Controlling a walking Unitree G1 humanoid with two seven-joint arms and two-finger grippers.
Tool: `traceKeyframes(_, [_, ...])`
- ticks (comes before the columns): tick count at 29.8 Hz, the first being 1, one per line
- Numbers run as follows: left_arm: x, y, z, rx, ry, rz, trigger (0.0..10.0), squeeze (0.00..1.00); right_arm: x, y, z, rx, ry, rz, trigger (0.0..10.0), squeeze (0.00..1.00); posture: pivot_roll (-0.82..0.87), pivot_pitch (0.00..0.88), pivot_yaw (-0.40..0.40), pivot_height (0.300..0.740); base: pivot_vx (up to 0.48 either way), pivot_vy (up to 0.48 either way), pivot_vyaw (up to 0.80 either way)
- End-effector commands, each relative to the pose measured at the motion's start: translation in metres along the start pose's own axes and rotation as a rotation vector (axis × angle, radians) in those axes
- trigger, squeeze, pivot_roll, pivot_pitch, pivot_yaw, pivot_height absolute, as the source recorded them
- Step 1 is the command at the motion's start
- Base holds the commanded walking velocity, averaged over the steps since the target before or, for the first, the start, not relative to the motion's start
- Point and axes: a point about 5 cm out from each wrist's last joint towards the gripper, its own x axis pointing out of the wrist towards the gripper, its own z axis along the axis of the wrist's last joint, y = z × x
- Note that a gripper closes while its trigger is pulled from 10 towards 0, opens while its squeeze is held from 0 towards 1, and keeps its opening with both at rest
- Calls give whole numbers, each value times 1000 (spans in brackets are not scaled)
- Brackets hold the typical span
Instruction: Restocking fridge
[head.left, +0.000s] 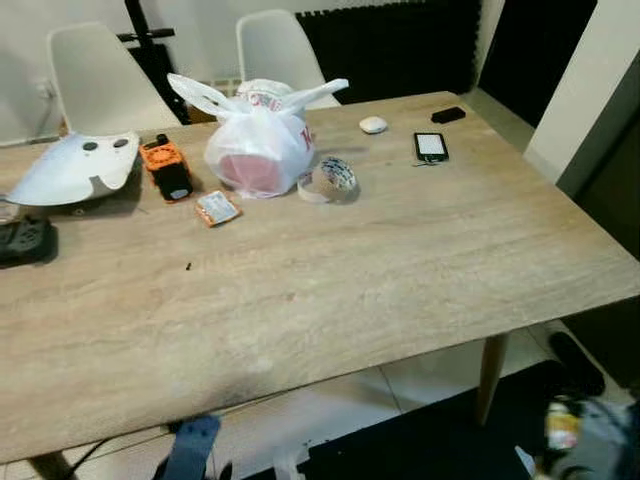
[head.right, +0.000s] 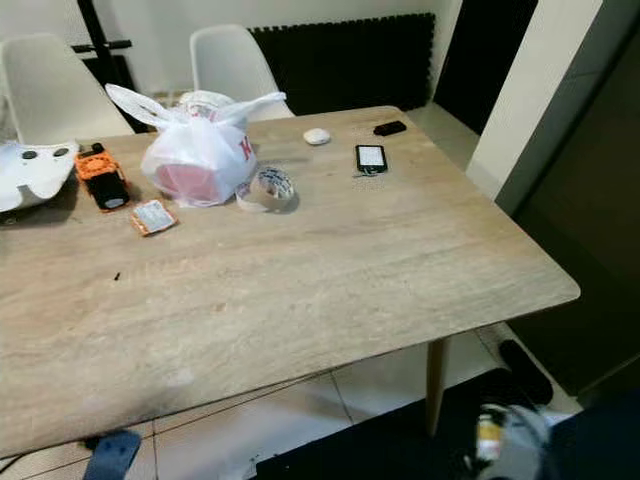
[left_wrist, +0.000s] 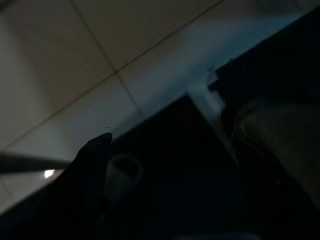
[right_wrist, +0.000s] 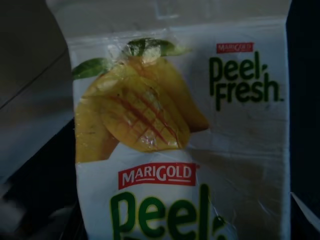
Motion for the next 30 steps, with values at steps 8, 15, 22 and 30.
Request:
traceKeyframes(8, [-22,-15,-56,4,221,-25,10000,0,-12,53,-36,-212,46,359,10000,0,67,24,-31,740,0,0,0])
traceKeyframes(15, [-10,-24,-42,-30,196,-8,10000,0,-19,65,-57,-212,131,489,10000,0,66,14,-39,740,0,0,0])
traceKeyframes(22, [-8,-29,-41,89,207,-38,10000,0,-20,70,-55,-227,104,504,10000,0,63,10,-25,740,0,0,0])
traceKeyframes(30, [-19,27,-51,150,341,193,10000,0,-20,67,-57,-228,107,490,10000,0,69,5,-5,740,0,0,0])
